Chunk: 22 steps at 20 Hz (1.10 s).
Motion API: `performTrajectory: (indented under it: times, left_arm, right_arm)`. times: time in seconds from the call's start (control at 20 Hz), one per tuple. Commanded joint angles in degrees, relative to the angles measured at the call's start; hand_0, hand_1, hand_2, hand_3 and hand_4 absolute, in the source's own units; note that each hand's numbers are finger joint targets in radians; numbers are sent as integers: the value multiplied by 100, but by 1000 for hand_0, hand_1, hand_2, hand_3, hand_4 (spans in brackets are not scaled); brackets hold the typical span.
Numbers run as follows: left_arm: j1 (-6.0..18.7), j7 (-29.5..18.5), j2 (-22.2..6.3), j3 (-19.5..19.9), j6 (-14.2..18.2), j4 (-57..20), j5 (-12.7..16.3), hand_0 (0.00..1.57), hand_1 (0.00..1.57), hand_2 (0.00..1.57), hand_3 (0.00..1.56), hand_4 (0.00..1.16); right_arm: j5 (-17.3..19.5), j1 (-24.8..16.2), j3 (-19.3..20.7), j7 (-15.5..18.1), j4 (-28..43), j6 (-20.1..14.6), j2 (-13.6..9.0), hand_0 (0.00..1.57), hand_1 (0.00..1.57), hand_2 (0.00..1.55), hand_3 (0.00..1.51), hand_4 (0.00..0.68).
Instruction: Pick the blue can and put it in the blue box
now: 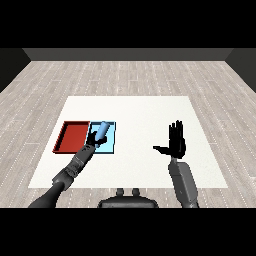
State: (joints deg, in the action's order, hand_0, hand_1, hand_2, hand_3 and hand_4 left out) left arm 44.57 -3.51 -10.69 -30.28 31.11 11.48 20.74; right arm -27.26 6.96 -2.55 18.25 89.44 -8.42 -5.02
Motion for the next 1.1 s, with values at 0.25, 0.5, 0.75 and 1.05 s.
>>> performTrajectory:
  times: [0.25,0.5,0.75,1.05]
  left_arm:
    - [321,193,14,762,-412,-891,406,1170,1170,1021,0,686]
    - [535,316,150,512,-323,-1136,-19,0,0,0,0,0]
    - [641,255,-143,612,-378,-1044,-94,0,0,0,0,0]
    - [343,-1531,-374,1254,-303,-90,459,0,0,0,0,0]
  right_arm:
    - [1,158,216,114,-398,171,-90,0,0,0,0,0]
    - [121,364,75,-33,-249,-78,113,0,0,0,0,0]
    - [80,118,174,67,-250,182,5,0,0,0,0,0]
    - [338,102,-75,-138,7,63,-62,0,0,0,0,0]
